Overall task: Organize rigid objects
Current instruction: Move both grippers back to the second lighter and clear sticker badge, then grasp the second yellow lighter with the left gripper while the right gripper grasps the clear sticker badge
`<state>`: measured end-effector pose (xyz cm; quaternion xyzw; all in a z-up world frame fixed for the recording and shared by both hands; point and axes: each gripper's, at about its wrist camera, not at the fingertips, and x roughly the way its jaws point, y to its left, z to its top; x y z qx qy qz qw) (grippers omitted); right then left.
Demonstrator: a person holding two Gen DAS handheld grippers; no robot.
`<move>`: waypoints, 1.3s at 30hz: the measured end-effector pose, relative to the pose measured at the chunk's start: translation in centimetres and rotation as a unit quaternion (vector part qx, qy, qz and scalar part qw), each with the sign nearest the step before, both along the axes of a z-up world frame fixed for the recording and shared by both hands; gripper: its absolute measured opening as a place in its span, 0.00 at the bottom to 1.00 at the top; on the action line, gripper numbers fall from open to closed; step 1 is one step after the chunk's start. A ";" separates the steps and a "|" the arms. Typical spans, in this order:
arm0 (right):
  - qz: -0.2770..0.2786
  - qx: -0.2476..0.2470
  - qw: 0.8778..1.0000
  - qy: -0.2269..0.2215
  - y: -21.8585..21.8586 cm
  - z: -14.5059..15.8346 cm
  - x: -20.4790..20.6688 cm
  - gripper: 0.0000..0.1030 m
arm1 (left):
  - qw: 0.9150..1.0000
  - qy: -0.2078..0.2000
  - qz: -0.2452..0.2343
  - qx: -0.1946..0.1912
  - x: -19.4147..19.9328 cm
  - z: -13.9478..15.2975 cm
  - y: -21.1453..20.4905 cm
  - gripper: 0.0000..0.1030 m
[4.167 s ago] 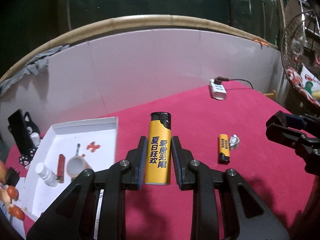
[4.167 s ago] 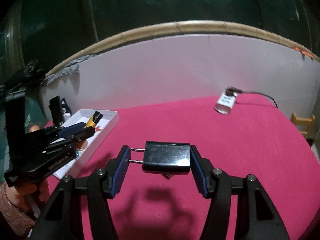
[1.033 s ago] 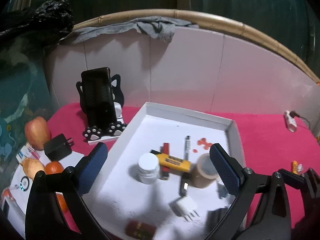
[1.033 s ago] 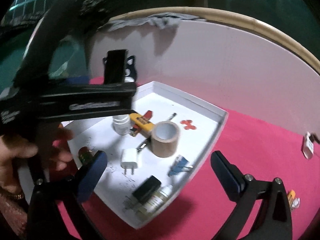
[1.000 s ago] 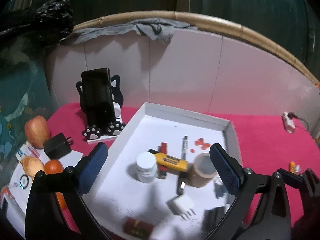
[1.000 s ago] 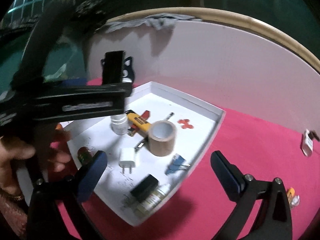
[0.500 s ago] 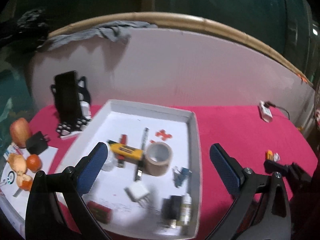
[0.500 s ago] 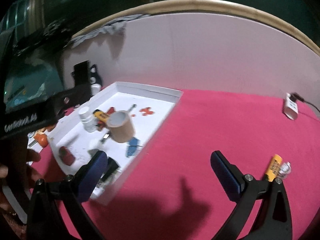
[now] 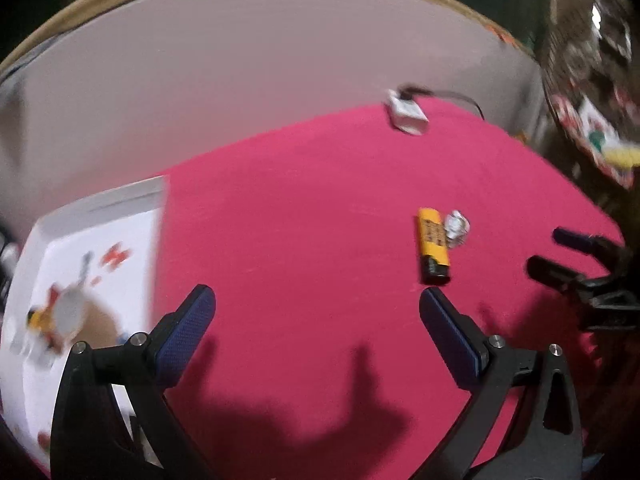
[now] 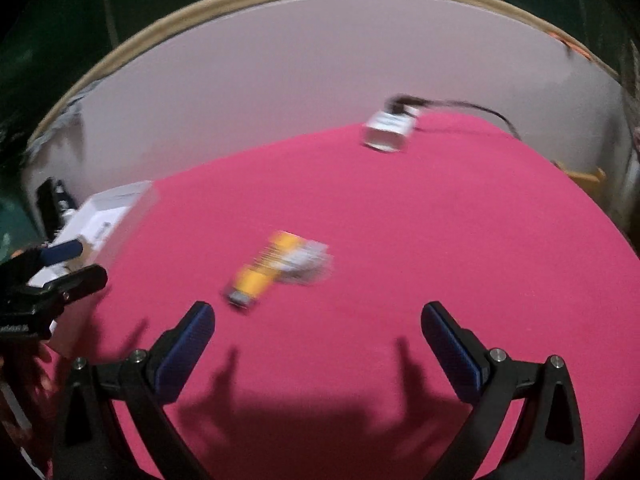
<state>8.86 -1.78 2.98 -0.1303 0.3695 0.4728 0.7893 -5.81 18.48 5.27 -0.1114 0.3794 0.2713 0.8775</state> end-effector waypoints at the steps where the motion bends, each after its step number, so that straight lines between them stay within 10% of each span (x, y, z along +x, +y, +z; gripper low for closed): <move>1: -0.008 -0.002 1.000 0.002 -0.6 -0.3 0.5 1.00 | 1.000 0.005 -0.013 -0.004 1.2 -0.4 -0.3 1.00; 9: -0.044 -0.007 0.998 0.050 -2.3 -1.6 2.8 1.00 | 0.997 0.049 -0.057 -0.027 7.9 -4.1 -2.1 1.00; 19: -0.047 -0.064 0.997 0.008 -1.4 -2.1 1.6 1.00 | 0.995 0.065 -0.077 -0.010 10.4 -4.6 -1.7 0.93; 29: -0.050 -0.101 0.993 -0.020 -0.3 -2.4 1.1 1.00 | 0.992 0.046 -0.113 -0.021 10.8 -4.3 -2.0 0.23; 39: -0.025 -0.072 0.997 -0.001 -0.6 -2.0 1.6 1.00 | 0.999 0.033 -0.004 -0.009 4.3 -4.2 1.1 0.23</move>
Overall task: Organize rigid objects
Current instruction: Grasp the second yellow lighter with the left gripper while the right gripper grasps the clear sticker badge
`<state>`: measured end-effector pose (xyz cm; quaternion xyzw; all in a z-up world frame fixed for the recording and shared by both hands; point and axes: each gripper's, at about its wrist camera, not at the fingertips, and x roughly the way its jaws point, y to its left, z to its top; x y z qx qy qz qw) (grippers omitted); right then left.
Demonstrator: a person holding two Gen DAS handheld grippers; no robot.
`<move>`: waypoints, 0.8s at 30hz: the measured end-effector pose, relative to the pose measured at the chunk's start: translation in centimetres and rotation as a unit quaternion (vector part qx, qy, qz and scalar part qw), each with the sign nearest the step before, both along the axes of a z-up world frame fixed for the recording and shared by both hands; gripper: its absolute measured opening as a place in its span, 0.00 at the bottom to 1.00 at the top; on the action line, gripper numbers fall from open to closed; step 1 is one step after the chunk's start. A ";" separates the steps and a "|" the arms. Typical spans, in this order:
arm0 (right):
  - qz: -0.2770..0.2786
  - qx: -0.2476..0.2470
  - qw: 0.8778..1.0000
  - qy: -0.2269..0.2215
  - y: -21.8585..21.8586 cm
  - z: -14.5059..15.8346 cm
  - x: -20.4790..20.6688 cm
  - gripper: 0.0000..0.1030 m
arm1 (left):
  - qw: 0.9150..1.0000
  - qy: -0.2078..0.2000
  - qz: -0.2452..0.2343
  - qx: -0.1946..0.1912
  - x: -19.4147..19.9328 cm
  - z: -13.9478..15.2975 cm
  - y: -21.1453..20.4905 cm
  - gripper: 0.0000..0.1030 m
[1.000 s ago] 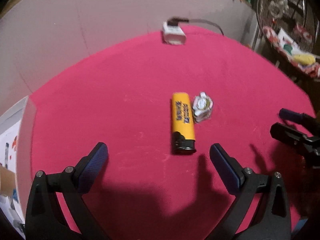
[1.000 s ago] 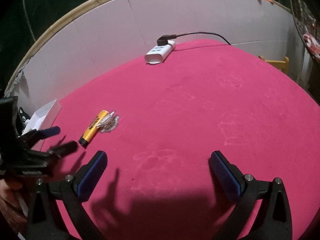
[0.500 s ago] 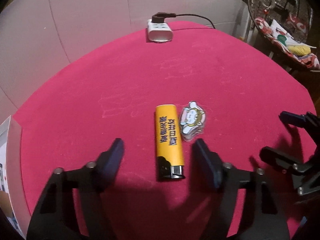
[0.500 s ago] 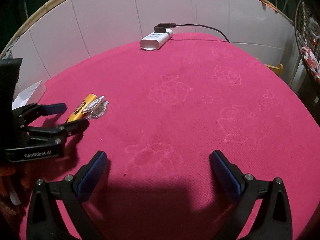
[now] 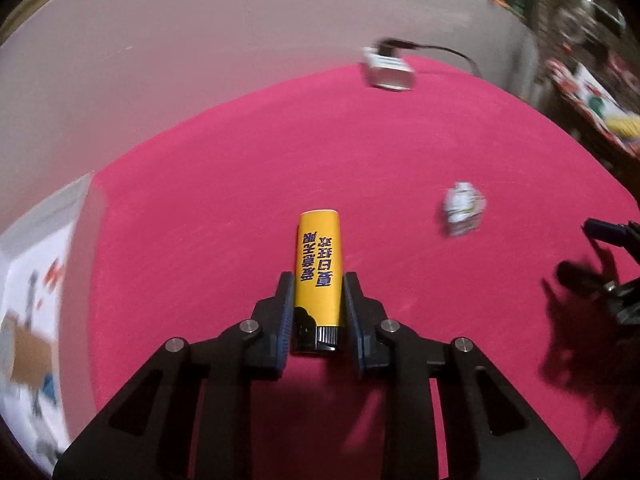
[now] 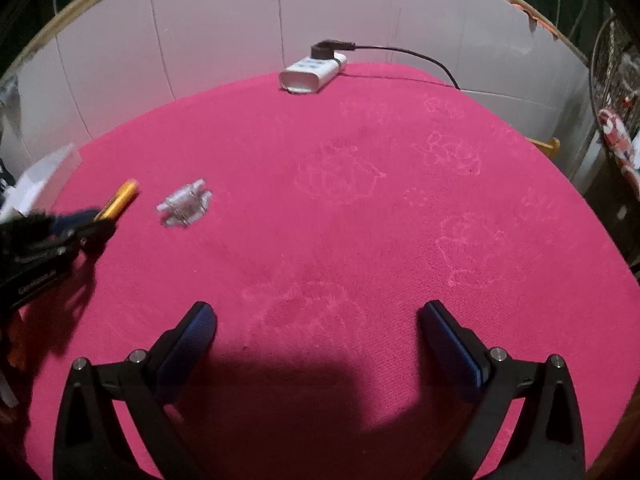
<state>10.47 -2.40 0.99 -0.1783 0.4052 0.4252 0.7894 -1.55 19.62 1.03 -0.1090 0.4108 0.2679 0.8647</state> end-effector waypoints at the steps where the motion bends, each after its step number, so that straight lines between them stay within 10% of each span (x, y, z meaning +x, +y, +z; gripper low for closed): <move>1: 0.012 0.007 1.000 0.007 0.2 0.1 0.1 1.00 | 1.000 -0.008 0.012 -0.003 -0.9 -0.1 0.5 0.23; 8: 0.149 0.003 0.987 -0.054 5.4 1.0 -2.1 1.00 | 1.000 -0.016 0.022 0.002 -1.8 -0.3 0.4 0.23; 17: 0.188 -0.025 0.980 -0.065 9.7 0.0 -1.9 1.00 | 0.999 -0.021 0.024 -0.006 -2.1 -0.3 0.5 0.23; 24: 0.217 -0.028 0.975 -0.049 10.5 -0.1 -2.6 0.50 | 0.999 -0.022 0.024 -0.007 -2.1 -0.4 0.5 0.23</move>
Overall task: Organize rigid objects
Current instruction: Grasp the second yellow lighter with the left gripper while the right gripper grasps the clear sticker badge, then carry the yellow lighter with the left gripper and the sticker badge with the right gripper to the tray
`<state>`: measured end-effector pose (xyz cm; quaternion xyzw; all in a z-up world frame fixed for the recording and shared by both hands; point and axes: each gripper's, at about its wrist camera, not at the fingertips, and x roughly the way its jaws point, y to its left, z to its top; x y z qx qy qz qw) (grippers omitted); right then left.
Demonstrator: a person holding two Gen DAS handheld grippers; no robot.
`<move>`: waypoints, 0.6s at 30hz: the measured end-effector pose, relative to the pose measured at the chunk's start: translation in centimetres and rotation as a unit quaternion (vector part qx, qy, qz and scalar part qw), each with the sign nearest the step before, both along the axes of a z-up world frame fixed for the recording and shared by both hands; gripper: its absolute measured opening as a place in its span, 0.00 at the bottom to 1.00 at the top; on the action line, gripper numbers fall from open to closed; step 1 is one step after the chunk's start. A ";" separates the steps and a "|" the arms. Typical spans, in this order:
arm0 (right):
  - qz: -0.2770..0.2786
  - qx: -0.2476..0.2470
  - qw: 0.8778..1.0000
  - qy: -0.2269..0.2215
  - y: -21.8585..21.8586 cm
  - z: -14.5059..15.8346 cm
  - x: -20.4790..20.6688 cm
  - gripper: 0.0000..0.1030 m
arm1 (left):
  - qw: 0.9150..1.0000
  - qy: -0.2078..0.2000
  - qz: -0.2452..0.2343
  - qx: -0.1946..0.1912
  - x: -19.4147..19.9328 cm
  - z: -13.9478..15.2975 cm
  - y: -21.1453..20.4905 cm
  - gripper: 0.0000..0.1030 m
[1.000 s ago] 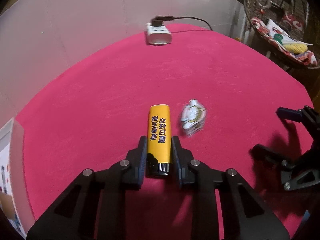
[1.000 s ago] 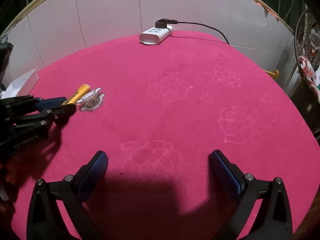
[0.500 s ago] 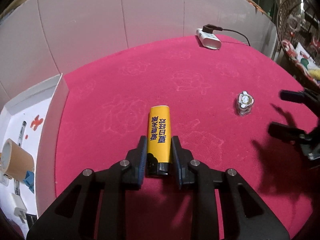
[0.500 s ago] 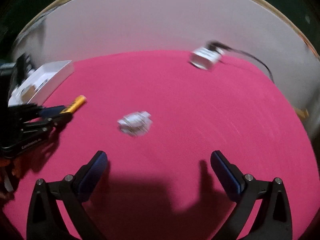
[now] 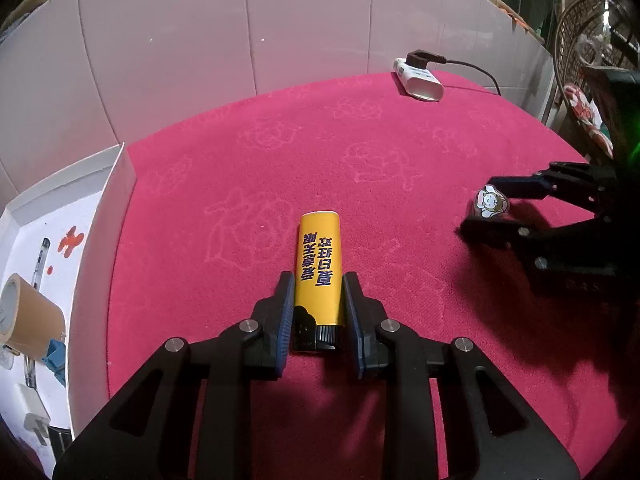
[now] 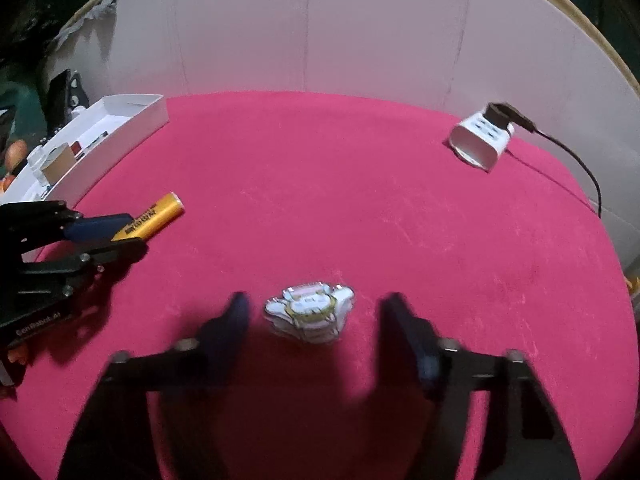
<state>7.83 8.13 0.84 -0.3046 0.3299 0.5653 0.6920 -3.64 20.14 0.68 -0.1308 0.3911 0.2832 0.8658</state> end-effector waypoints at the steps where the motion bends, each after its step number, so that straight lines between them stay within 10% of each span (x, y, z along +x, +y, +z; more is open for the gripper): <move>1: 0.002 0.001 1.000 -0.002 0.1 0.0 -0.1 0.44 | 1.000 0.000 0.000 0.000 0.0 0.0 0.0 0.23; 18: -0.043 0.133 0.989 0.047 -4.9 6.8 -3.8 0.43 | 0.999 -0.019 0.025 0.023 -1.0 1.7 -0.6 0.23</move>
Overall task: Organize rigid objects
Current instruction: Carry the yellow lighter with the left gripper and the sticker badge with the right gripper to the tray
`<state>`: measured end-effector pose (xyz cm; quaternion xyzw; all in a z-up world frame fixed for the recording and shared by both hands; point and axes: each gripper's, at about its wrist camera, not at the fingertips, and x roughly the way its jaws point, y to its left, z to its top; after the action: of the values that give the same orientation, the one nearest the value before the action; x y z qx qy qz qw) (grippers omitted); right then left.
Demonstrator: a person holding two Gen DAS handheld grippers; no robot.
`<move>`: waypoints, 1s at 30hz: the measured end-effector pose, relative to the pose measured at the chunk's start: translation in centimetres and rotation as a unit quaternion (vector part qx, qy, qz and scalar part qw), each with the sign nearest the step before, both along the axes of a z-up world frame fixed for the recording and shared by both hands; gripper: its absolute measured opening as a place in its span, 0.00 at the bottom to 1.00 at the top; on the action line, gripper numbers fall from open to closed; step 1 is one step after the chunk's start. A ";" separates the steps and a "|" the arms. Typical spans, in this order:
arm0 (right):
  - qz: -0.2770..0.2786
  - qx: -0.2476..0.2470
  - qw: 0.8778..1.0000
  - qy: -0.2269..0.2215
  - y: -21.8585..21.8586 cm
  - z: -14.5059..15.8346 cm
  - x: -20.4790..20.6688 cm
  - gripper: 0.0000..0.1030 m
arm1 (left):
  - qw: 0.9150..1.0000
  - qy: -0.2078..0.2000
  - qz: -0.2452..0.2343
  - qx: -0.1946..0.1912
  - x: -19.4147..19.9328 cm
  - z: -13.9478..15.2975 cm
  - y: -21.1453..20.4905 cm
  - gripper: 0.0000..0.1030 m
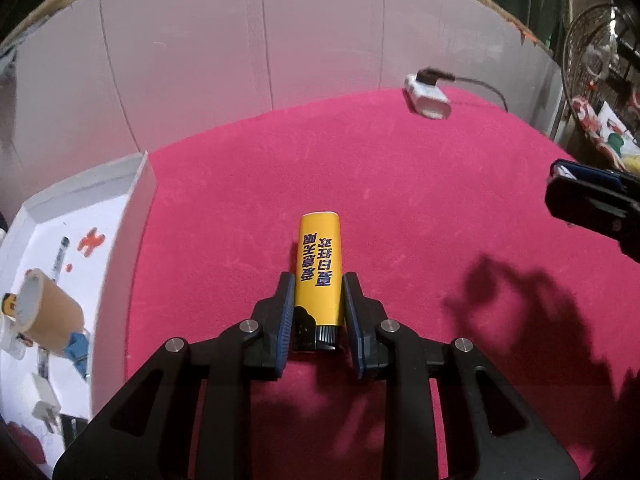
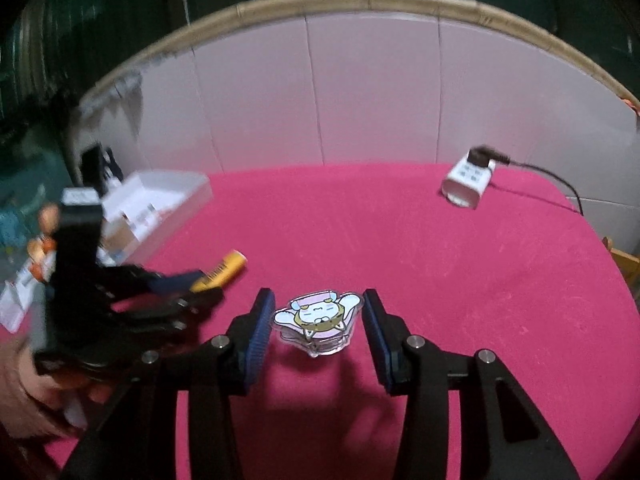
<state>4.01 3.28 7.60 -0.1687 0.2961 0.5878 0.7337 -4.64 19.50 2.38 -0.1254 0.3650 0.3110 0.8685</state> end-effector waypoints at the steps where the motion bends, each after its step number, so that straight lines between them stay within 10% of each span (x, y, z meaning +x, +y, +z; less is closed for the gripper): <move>1: -0.001 0.005 1.000 0.001 -0.2 0.3 -0.2 0.43 | 1.000 -0.005 -0.001 0.006 -0.2 0.5 -0.3 0.23; 30: 0.050 0.097 0.993 -0.041 -2.2 7.7 -8.5 0.43 | 0.991 -0.103 0.037 0.078 -10.6 10.3 -5.6 0.23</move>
<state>-4.44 1.07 15.34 -0.1352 0.1982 0.6424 0.7278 -15.23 13.93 12.67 -0.1021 0.2434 0.3557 0.8966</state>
